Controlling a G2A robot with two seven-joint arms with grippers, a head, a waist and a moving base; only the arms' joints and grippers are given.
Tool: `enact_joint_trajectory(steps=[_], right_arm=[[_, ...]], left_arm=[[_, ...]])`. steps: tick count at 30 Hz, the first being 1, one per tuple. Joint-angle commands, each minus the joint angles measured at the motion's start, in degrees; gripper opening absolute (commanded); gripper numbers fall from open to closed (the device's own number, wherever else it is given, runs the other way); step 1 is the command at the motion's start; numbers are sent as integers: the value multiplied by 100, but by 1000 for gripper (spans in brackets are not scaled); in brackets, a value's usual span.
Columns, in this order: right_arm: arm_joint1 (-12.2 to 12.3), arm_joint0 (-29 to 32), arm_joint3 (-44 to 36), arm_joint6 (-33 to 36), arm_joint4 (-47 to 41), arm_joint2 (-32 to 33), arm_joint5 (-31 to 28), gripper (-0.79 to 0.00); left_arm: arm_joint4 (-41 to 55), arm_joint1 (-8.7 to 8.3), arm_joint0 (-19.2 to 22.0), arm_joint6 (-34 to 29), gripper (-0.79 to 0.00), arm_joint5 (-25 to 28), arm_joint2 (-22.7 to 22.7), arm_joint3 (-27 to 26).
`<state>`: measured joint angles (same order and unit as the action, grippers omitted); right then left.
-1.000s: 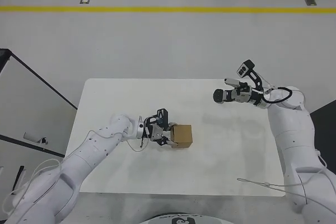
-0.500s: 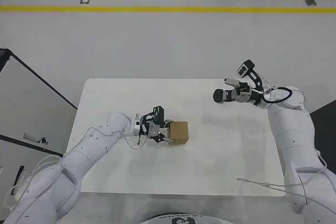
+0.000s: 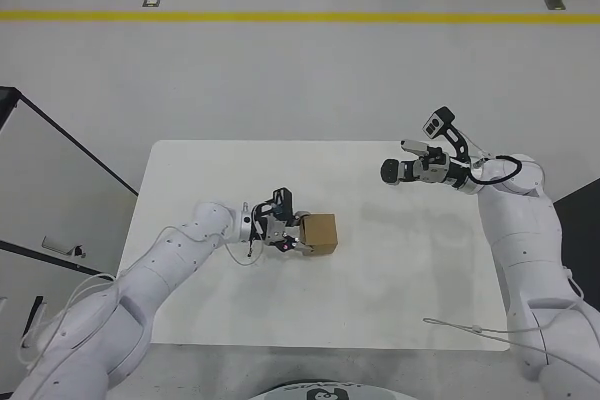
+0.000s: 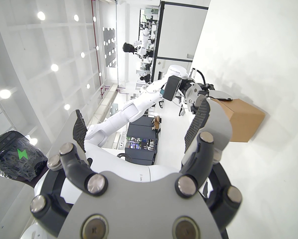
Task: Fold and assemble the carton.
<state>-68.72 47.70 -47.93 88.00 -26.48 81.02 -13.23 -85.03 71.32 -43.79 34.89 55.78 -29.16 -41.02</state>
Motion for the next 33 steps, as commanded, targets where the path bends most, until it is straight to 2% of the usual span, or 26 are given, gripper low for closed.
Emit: enact_joint_trajectory(steps=[1,9,10,11,12,13,14,23,33], right_arm=[[0,0,0,0,0,0,0,0],[0,0,0,0,0,0,0,0],[0,0,0,0,0,0,0,0],[0,0,0,0,0,0,0,0],[0,0,0,0,0,0,0,0],[0,0,0,0,0,0,0,0],[0,0,0,0,0,0,0,0],[0,0,0,0,0,0,0,0],[0,0,0,0,0,0,0,0]], left_arm=[[-23,35,15,43,-785,-26,26,61],[-64,167,80,205,-785,-70,92,338],[-81,179,86,223,-717,-65,102,371],[-91,189,90,238,-533,-42,111,407],[-102,200,97,247,-409,-26,118,443],[-115,209,103,262,-132,-26,124,472],[-119,218,103,276,0,-25,127,511],[-230,235,126,559,0,22,124,662],[-475,110,117,1005,0,86,56,644]])
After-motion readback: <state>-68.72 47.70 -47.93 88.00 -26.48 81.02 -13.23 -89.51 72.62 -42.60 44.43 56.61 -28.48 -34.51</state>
